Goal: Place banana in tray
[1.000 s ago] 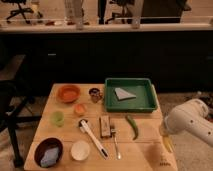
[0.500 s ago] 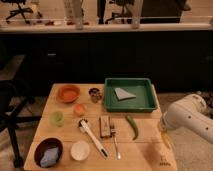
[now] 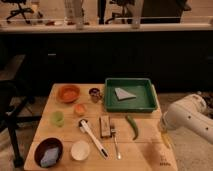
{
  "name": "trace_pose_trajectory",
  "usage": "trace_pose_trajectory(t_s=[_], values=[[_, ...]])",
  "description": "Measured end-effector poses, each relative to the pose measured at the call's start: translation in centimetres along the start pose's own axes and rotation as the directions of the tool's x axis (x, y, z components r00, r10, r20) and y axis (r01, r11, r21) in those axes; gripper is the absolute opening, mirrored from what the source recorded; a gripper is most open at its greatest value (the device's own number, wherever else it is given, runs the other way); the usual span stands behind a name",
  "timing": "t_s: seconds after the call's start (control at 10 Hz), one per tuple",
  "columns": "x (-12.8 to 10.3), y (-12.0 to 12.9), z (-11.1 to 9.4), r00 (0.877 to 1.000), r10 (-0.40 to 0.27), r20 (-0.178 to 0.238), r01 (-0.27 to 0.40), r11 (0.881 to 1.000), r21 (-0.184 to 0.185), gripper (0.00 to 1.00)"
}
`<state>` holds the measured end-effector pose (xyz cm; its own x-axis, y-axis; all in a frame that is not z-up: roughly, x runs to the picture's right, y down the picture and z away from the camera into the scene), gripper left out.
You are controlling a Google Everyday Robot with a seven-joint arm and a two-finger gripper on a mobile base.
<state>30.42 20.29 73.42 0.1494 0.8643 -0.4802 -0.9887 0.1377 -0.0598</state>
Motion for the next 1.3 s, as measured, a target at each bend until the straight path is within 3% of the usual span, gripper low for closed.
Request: trace_pose_trajectory(t_s=[0.1,0.3,0.6,0.9,1.3], values=[[0.0,0.0,0.0,1.000,-0.001,0.000,0.001,1.000,-0.001,0.00],[-1.2,0.5,-0.9,0.999,-0.028,0.039,0.028,1.000,0.005,0.00],[-6.8,1.9,-3.0,0.990,-0.104,0.099,0.102,0.994,0.025,0.00],[-11.4,3.6,-3.6,0.977,-0.172,0.129,0.168,0.985,0.044,0.00],[-15.8,4.4,-4.1,0.969,-0.169,0.182,0.163,0.985,0.049,0.00]])
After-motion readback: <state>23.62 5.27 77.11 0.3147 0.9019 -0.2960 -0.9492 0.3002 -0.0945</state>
